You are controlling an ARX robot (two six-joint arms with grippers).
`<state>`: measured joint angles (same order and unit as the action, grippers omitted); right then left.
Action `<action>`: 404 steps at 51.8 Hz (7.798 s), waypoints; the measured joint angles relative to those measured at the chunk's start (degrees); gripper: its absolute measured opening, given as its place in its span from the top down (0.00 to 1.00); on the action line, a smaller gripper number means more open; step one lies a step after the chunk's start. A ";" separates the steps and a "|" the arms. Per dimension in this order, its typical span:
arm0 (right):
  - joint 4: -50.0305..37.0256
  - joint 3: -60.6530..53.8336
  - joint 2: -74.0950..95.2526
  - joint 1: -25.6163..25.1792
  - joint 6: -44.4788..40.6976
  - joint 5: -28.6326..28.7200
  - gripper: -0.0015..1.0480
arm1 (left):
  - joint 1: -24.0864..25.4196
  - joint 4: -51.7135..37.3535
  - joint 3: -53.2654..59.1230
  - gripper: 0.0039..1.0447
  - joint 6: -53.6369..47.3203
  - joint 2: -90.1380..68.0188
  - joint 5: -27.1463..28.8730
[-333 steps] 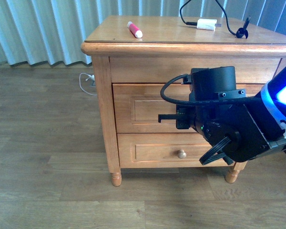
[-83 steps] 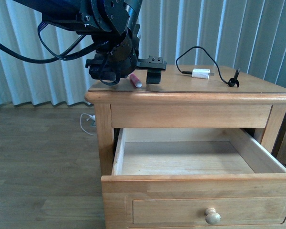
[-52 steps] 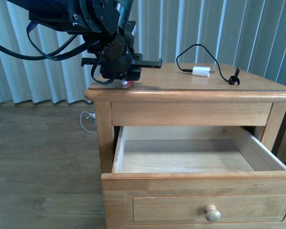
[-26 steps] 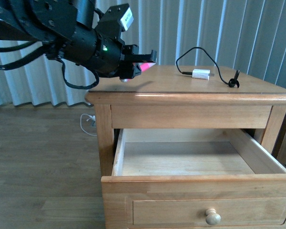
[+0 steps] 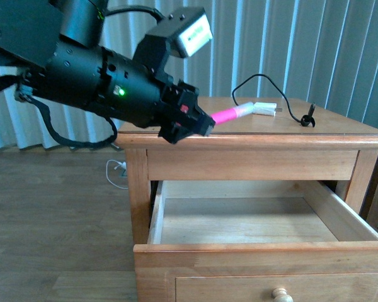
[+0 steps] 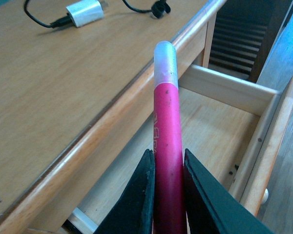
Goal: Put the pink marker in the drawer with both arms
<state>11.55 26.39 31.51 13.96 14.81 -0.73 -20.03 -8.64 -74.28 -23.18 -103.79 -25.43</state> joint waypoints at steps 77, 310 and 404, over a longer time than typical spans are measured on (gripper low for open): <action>0.00 0.00 0.00 0.00 0.02 -0.02 0.08 | 11.63 -12.61 29.59 0.05 19.52 32.02 26.56; -47.39 40.46 93.92 0.24 -5.79 -11.19 0.08 | 20.09 8.52 72.96 0.05 23.43 103.54 25.42; 5.09 6.08 4.98 -2.47 4.92 -2.58 0.08 | 20.09 8.52 72.96 0.05 23.43 103.54 25.42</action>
<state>16.64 32.47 36.49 11.49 19.73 -3.31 0.05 -0.12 -1.32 0.25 -0.25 -0.01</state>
